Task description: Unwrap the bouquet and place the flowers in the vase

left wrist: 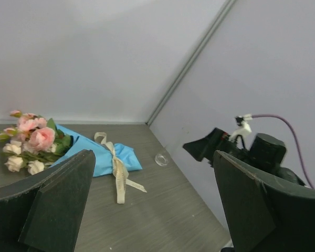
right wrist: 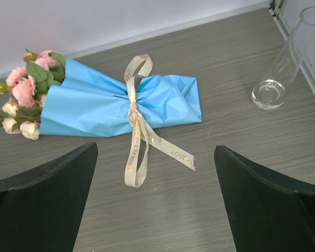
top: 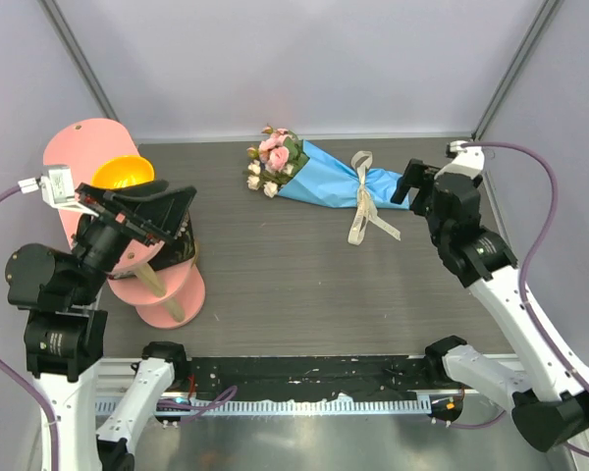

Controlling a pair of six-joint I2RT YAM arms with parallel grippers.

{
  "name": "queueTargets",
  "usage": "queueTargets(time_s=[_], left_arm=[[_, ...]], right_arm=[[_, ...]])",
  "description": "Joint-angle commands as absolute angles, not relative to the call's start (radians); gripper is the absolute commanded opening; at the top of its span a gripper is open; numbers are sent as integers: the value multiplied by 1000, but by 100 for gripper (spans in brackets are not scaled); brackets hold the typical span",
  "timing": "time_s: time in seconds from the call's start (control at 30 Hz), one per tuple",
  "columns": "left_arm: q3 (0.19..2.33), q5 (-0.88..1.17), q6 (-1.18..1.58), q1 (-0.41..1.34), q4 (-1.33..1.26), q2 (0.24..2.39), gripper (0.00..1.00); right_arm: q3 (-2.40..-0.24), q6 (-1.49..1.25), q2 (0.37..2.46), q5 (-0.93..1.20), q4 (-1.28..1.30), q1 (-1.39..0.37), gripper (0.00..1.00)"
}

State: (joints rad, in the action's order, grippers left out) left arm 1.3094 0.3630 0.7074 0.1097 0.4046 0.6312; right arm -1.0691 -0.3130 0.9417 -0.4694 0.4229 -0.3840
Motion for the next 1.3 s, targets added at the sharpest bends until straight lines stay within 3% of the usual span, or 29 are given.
queueTargets(time_s=[0.0, 0.17, 0.37, 0.47, 0.5, 0.63, 0.73, 0.87, 0.97, 1.13, 1.27], left_arm=[[1367, 543, 776, 104, 310, 707, 98], [1310, 626, 874, 106, 174, 753, 91], [1246, 618, 911, 204, 94, 826, 89], [1314, 537, 810, 418, 179, 909, 88], [1345, 497, 773, 562, 202, 952, 89], [1384, 247, 577, 847, 291, 1012, 94], [1445, 169, 516, 952, 339, 1107, 93], [1454, 77, 465, 1044, 345, 1183, 91], [1433, 35, 454, 1072, 345, 1198, 91], [1381, 9, 440, 1080, 380, 1180, 91], [1304, -18, 454, 1080, 385, 1141, 91]], right_arm=[[-1101, -363, 1066, -439, 402, -388, 99], [-1088, -380, 1216, -247, 377, -387, 99], [-1031, -422, 1350, -212, 270, -371, 99], [-1042, -448, 1406, -187, 239, -330, 99], [-1045, -451, 1434, -189, 235, -316, 99], [-1039, -472, 1473, -189, 212, -223, 99], [-991, -498, 1486, -87, 131, -148, 98], [-956, -477, 1545, 99, 5, -135, 82], [-931, -469, 1586, 175, -95, -135, 77], [-977, -420, 1681, 213, -104, -150, 78], [-1079, -361, 1787, 48, -20, -208, 87]])
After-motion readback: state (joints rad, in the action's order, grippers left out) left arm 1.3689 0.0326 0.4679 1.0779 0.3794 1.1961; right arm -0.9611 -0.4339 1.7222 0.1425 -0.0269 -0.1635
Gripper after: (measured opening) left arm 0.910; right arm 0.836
